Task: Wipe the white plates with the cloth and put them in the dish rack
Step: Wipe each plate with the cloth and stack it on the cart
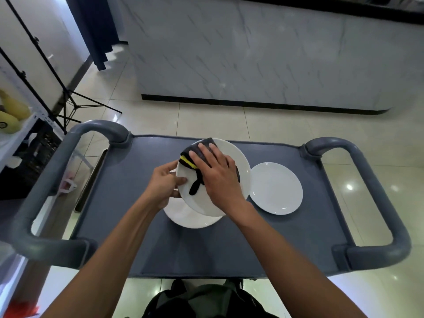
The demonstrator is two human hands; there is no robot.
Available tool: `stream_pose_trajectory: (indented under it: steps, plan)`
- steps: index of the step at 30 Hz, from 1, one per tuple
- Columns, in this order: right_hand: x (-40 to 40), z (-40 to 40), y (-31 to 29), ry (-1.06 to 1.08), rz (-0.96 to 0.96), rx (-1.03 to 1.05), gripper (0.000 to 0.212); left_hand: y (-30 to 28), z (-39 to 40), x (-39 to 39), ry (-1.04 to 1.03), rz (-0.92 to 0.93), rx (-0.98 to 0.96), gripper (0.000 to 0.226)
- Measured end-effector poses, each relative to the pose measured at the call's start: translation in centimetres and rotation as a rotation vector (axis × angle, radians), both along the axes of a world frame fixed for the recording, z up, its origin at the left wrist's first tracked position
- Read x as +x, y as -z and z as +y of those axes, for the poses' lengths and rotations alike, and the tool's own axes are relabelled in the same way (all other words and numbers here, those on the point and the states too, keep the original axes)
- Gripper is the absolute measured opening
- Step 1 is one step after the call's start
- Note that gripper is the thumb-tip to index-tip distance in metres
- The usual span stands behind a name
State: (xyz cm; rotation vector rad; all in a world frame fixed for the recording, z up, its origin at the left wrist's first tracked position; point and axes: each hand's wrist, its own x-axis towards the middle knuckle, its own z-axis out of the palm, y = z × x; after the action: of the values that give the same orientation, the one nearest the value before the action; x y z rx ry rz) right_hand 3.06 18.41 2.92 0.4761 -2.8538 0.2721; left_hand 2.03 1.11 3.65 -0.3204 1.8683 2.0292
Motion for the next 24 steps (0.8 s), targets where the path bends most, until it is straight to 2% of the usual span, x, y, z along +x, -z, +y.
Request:
stream_pose_trajectory:
  steps: [4, 9, 18, 24]
  plan:
    - [-1.2, 3.5, -0.9, 0.131, 0.018, -0.030, 0.058, -0.5, 3.5, -0.4, -0.045, 0.023, 0.008, 0.049]
    - [-2.2, 9.4, -1.6, 0.280, 0.014, -0.029, 0.060, -0.6, 7.4, -0.7, -0.115, 0.020, 0.055, 0.051]
    - [0.0, 15.9, -0.6, 0.359, 0.038, -0.053, 0.061, -1.2, 14.2, -1.5, -0.205, 0.020, 0.089, 0.055]
    - [1.7, 16.4, 0.5, 0.344, -0.051, -0.074, 0.056, -1.5, 17.4, -2.2, -0.218, 0.022, 0.101, 0.051]
